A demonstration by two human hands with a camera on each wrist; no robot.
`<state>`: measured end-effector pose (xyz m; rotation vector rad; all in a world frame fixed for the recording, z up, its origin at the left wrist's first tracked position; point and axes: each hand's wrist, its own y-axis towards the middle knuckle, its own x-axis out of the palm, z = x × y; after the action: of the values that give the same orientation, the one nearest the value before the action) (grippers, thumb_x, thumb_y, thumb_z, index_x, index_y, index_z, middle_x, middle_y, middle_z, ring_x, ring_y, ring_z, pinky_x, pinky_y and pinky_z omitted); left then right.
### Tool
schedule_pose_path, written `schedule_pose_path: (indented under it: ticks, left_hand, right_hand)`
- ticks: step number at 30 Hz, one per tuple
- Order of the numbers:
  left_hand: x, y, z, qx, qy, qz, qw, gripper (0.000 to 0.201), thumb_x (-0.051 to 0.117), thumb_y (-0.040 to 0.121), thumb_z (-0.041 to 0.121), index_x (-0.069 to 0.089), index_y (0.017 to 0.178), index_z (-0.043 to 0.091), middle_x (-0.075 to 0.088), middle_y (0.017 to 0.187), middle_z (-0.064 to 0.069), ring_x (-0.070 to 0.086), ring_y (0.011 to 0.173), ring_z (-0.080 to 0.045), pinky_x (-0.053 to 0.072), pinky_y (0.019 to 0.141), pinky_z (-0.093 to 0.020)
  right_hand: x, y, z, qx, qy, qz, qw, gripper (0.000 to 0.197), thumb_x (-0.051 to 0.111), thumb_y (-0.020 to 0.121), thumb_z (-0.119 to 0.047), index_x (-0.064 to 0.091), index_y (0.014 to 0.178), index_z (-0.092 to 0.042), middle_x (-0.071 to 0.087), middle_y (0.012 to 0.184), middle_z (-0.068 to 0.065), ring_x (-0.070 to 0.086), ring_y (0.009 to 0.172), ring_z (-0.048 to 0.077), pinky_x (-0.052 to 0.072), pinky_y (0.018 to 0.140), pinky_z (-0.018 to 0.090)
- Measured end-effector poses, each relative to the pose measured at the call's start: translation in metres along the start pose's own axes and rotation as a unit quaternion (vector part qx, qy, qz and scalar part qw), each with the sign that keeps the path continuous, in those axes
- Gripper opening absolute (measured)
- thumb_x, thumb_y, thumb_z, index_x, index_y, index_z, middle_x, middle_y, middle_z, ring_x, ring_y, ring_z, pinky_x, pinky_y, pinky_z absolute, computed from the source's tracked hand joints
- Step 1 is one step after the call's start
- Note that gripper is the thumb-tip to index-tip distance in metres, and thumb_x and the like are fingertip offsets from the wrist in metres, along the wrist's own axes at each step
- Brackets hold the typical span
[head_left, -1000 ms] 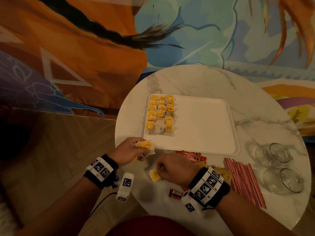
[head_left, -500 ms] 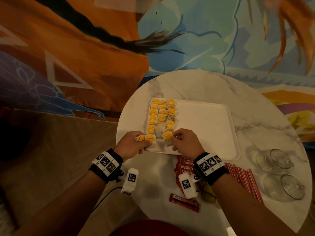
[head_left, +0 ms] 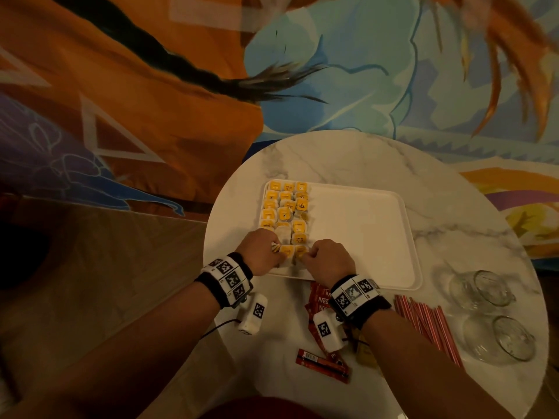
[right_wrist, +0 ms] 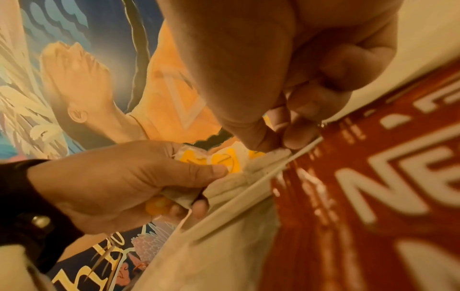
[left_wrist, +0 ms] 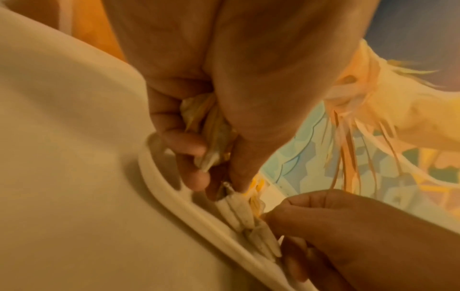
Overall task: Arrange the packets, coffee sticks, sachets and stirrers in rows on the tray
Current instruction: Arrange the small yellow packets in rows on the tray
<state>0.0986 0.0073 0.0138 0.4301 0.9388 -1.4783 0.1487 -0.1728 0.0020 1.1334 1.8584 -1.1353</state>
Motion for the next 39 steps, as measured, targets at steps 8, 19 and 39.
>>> schedule_pose_path:
  ticks: [8,19,39]
  left_hand:
    - [0.006,0.006,0.004,-0.027,0.095,0.015,0.995,0.036,0.070,0.089,0.043,0.068,0.102,0.009,0.070,0.105,-0.010,0.065,0.100,-0.029,0.050,0.082,-0.035]
    - [-0.023,-0.013,0.007,-0.128,-0.421,-0.060,0.896,0.028,0.068,0.095,0.032,0.068,0.099,0.005,0.074,0.088,-0.015,0.069,0.072,-0.024,0.056,0.062,-0.030]
    - [-0.027,-0.040,-0.018,-0.089,-0.565,-0.158,0.805,0.036,0.048,0.097,-0.009,0.062,0.125,0.009,0.070,0.121,-0.019,0.070,0.105,-0.032,0.060,0.082,-0.035]
  right_hand:
    - [-0.001,0.002,-0.004,0.002,-0.004,0.008,1.000,0.037,0.058,0.085,-0.050,0.067,0.084,-0.013,0.069,0.088,0.006,0.066,0.085,0.028,0.055,0.070,0.036]
    - [-0.012,0.001,-0.002,-0.013,0.046,0.026,0.999,0.020,0.059,0.086,-0.045,0.064,0.080,-0.026,0.070,0.082,-0.004,0.067,0.078,0.019,0.057,0.074,0.035]
    - [-0.015,-0.016,-0.027,-0.211,0.184,-0.005,0.960,0.009,0.073,0.087,-0.034,0.068,0.091,-0.027,0.066,0.097,-0.007,0.059,0.082,0.005,0.048,0.075,0.024]
